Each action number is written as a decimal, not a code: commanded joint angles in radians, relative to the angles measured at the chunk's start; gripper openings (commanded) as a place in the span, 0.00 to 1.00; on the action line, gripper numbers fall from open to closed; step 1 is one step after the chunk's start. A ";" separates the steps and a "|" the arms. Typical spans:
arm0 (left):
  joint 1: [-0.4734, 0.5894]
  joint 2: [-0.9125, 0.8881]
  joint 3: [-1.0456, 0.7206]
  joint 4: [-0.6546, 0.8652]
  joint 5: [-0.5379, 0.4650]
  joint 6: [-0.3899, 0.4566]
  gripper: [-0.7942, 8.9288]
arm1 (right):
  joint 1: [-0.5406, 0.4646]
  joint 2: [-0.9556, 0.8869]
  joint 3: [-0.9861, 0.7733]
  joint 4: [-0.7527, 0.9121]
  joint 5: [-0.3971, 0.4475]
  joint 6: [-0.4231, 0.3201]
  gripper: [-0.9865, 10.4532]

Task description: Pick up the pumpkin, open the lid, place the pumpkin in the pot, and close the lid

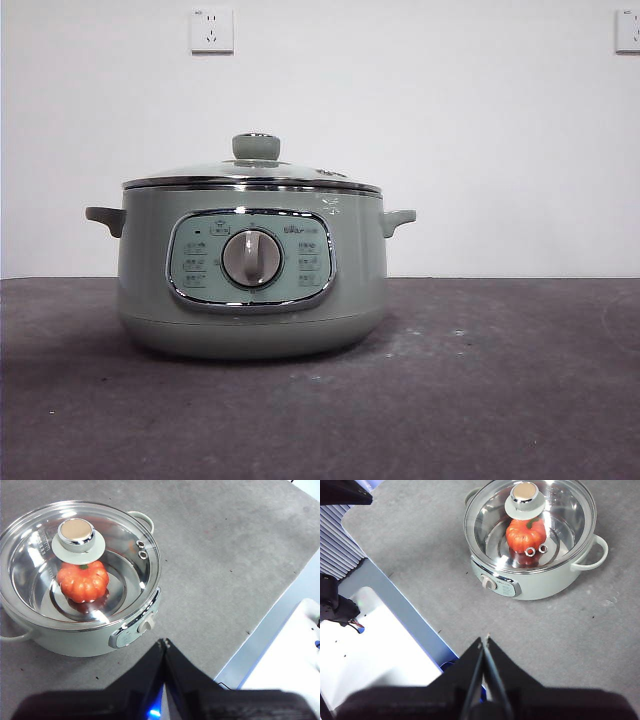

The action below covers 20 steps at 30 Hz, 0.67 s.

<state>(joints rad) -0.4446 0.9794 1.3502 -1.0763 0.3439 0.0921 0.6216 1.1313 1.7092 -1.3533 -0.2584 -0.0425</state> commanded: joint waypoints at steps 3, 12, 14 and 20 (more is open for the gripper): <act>-0.002 0.000 0.001 0.005 0.000 -0.003 0.08 | 0.001 0.000 -0.002 -0.016 0.003 0.008 0.09; -0.002 0.000 0.001 0.008 -0.010 0.027 0.08 | 0.001 0.000 -0.002 -0.016 0.003 0.008 0.09; 0.010 -0.007 0.001 0.017 -0.045 0.051 0.08 | 0.001 0.000 -0.002 -0.016 0.003 0.008 0.09; 0.177 -0.111 -0.030 0.211 -0.127 0.071 0.08 | 0.001 0.000 -0.002 -0.016 0.003 0.008 0.09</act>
<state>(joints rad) -0.2974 0.8936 1.3361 -0.8917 0.2184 0.1402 0.6216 1.1309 1.7092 -1.3533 -0.2584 -0.0410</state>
